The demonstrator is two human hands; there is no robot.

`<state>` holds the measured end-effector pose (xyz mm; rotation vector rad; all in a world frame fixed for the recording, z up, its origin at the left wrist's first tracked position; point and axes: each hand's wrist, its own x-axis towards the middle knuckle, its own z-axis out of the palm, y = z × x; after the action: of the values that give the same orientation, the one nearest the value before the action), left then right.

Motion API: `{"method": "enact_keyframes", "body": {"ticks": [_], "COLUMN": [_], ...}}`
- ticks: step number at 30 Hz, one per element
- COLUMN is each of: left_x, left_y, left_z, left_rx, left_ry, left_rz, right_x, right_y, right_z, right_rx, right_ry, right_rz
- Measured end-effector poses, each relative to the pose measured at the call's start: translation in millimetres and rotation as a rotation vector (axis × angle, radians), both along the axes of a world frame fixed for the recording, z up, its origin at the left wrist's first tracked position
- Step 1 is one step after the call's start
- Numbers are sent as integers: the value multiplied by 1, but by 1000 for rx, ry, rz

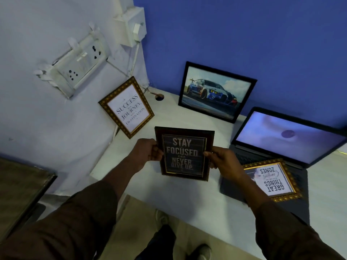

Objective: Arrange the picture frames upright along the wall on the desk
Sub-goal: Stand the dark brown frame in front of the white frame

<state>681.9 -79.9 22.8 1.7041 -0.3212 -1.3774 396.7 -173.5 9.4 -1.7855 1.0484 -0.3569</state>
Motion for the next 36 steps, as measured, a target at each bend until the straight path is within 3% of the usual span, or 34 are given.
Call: {"method": "enact_keyframes", "body": {"ticks": [4, 8, 10, 14, 18, 29, 36], "left_x": [-42, -98, -132, -201, -266, -363, -413], "left_y": [6, 13, 14, 8, -9, -68, -128], "left_z": [14, 26, 35, 54, 69, 56, 35], "left_rx": [-47, -43, -40, -165, -166, -200, -108], "left_ry": [-128, -126, -74, 198, 265, 308, 271], "left_rz": [-81, -267, -358, -427, -430, -577, -702], "right_x": [-43, -101, -132, -190, -251, -344, -384], "right_y": [11, 21, 23, 31, 43, 51, 30], "right_z": [29, 56, 68, 78, 88, 96, 78], "right_rx": [68, 170, 171, 148, 153, -5, -57], "right_ry": [-156, -293, -336, -401, -427, -194, -16], "right_rz": [-148, -274, -336, -455, -571, -715, -794]}}
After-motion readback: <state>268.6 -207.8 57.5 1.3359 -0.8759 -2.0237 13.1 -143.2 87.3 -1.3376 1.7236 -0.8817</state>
